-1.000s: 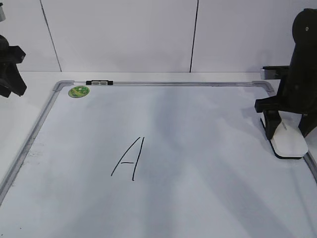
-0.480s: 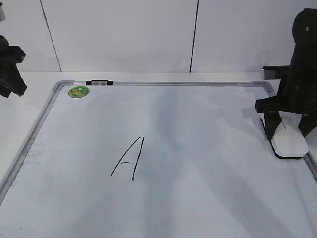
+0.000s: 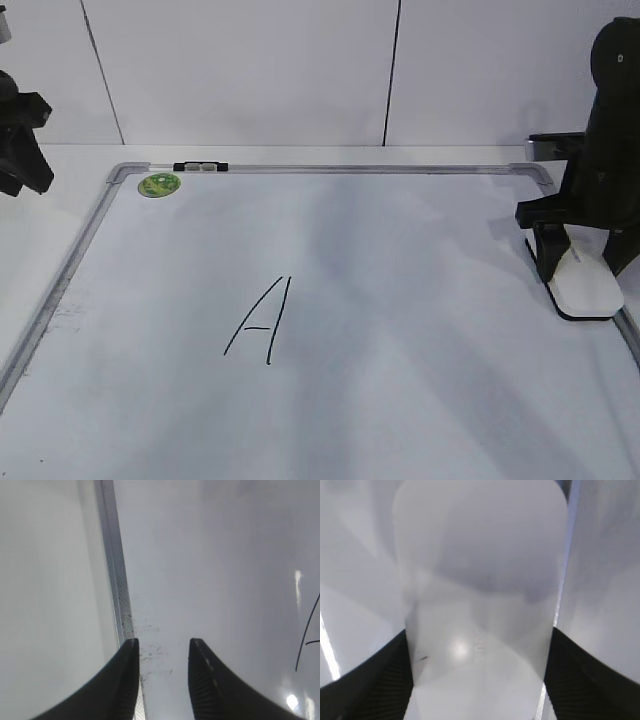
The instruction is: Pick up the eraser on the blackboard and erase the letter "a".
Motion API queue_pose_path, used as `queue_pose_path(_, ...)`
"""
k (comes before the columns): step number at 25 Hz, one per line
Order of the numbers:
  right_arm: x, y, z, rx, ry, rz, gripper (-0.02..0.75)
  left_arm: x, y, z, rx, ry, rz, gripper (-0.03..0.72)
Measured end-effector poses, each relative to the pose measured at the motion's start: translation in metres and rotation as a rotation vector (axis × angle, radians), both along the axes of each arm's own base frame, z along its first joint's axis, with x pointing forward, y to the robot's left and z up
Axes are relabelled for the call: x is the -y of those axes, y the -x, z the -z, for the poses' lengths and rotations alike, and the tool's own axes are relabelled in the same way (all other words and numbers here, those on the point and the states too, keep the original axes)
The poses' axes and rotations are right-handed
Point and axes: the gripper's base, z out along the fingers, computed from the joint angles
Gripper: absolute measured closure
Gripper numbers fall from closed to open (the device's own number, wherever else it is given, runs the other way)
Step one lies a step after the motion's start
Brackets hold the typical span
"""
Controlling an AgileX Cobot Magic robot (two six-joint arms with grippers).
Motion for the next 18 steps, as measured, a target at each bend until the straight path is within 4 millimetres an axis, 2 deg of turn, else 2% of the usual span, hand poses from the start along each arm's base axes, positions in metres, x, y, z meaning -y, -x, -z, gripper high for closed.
queue_pose_path(10,-0.0002,0.0,0.0,0.0,-0.002,0.0,0.139,0.0,0.0,0.0,0.0,0.0,0.0,0.435)
queue_pose_path(14,-0.0004,0.0004,0.0,-0.004,-0.005,-0.003,0.072,0.0,0.0,0.0,0.0,0.0,0.0,0.435)
queue_pose_path(18,-0.0004,0.0002,-0.0002,-0.003,-0.005,-0.003,0.06,0.0,0.0,0.0,0.0,0.0,0.0,0.435)
